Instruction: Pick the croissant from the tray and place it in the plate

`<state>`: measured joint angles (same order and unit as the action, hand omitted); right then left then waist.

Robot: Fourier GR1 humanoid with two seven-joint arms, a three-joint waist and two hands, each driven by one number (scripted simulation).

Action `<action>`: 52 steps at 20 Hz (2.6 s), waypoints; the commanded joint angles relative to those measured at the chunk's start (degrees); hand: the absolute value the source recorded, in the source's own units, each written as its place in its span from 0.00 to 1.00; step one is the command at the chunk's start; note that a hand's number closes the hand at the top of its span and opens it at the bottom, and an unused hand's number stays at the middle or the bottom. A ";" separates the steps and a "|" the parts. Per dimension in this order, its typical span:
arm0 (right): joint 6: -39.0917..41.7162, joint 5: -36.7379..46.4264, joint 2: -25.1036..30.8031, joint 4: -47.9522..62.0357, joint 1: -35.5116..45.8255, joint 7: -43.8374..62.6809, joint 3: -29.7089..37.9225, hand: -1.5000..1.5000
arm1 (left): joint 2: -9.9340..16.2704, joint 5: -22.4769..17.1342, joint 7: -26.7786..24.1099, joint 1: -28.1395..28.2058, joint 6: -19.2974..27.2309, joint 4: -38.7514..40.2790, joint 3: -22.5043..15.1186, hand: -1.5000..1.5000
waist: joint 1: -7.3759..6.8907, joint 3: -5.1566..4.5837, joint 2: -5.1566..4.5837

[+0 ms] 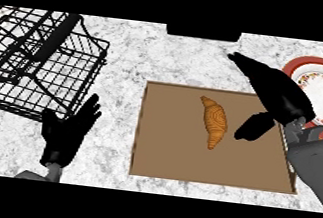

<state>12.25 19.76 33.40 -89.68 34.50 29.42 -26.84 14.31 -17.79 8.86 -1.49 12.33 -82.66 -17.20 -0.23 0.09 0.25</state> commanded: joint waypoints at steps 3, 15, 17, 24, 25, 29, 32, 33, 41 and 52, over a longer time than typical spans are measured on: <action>1.44 7.63 -8.09 4.34 1.59 6.42 -4.68 0.00 | -0.09 1.19 1.54 0.77 -0.16 1.45 0.68 0.50 | -0.46 -0.11 -0.34; 5.61 12.55 -12.83 0.54 -6.38 4.15 0.00 0.00 | -0.81 3.03 2.33 2.57 -2.20 -0.68 3.64 0.50 | 0.05 -0.09 -0.21; 4.07 15.76 -15.47 0.04 -7.84 7.62 -3.22 0.00 | -0.79 2.38 -0.20 3.01 -3.77 1.89 4.51 0.50 | 0.11 -0.10 -0.19; 2.87 22.39 -16.20 11.27 -4.20 3.26 -0.28 0.00 | 0.58 2.69 5.26 2.30 -3.84 -2.80 5.79 0.50 | -0.28 -0.08 -0.28; 5.54 22.74 -17.39 8.45 -4.70 4.91 0.20 0.00 | -1.05 2.95 4.05 0.68 -3.96 -0.36 6.65 0.50 | 0.00 -0.09 -0.24; 2.72 25.40 -18.39 14.19 -6.40 -0.38 0.89 0.00 | -2.42 4.18 0.78 1.64 -5.14 2.58 6.40 0.50 | -0.03 -0.09 -0.31; 4.46 27.21 -22.89 16.57 -3.80 1.95 0.59 0.00 | -4.95 6.83 3.09 1.89 -1.64 -0.47 4.44 0.50 | -0.15 -0.09 -0.27; 3.57 27.62 -20.44 16.98 -5.62 -1.97 2.51 0.00 | -5.53 7.26 0.51 1.03 -3.22 3.56 4.91 0.50 | 0.04 -0.09 -0.29; 5.09 33.09 -19.37 19.42 -6.68 -7.38 -1.55 1.00 | -3.66 7.20 3.05 3.22 -3.71 -1.25 6.35 0.50 | -0.04 -0.08 -0.24; -5.76 35.09 -22.19 29.84 2.40 14.38 19.82 1.00 | -4.28 7.47 2.27 1.61 -4.97 -1.15 6.33 0.50 | -1.51 0.09 -1.68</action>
<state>11.82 54.70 11.94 -64.65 33.56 31.55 -17.00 8.93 -10.59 10.09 0.21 7.01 -83.90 -11.70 -0.92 0.08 -0.20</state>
